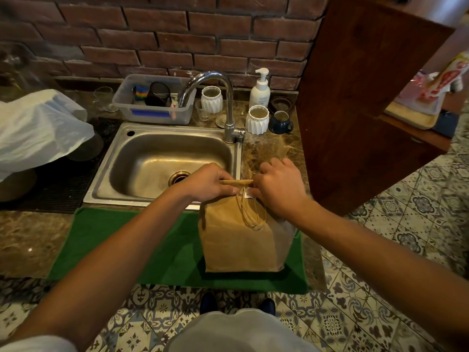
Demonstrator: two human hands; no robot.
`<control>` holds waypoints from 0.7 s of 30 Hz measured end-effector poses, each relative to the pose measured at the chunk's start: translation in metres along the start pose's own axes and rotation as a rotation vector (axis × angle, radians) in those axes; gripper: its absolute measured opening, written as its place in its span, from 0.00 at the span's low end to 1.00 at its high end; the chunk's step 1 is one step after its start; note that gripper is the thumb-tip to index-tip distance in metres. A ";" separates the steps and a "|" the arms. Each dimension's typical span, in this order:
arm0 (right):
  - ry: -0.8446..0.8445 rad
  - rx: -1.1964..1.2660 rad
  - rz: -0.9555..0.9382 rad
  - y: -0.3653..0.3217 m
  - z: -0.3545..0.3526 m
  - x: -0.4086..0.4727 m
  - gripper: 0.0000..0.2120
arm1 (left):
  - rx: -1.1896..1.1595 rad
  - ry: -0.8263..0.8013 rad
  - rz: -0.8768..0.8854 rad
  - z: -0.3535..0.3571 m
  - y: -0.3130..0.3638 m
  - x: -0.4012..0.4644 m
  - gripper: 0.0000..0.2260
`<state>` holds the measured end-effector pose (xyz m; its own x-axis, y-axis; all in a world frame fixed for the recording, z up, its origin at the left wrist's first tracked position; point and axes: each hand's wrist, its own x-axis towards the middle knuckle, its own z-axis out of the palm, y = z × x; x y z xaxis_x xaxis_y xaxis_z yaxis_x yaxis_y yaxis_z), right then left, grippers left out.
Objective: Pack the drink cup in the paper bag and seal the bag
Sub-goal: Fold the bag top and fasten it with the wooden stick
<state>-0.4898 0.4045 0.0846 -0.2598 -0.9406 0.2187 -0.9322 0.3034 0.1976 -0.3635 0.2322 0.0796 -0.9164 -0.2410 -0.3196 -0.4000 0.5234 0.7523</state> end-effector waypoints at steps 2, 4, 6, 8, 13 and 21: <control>-0.039 0.013 0.092 0.004 -0.002 0.002 0.25 | 0.024 -0.019 0.011 0.001 0.001 0.000 0.04; -0.114 0.072 0.085 0.011 -0.001 0.006 0.28 | 0.018 -0.029 0.019 0.000 0.001 0.000 0.04; -0.227 0.240 -0.015 0.020 0.000 0.009 0.25 | -0.004 -0.060 0.044 -0.001 0.003 0.000 0.06; -0.376 0.443 -0.085 0.026 0.001 0.012 0.18 | 0.004 -0.071 0.075 -0.002 0.007 0.002 0.07; -0.398 0.602 -0.083 0.032 0.008 0.016 0.15 | 0.056 -0.050 0.097 -0.001 0.013 0.007 0.03; -0.714 0.790 0.130 0.036 0.009 0.018 0.11 | 0.062 -0.038 0.106 0.003 0.010 0.009 0.03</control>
<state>-0.5306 0.3976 0.0870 -0.2173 -0.8577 -0.4661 -0.7197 0.4633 -0.5172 -0.3761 0.2383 0.0824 -0.9531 -0.1513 -0.2622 -0.2996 0.5941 0.7465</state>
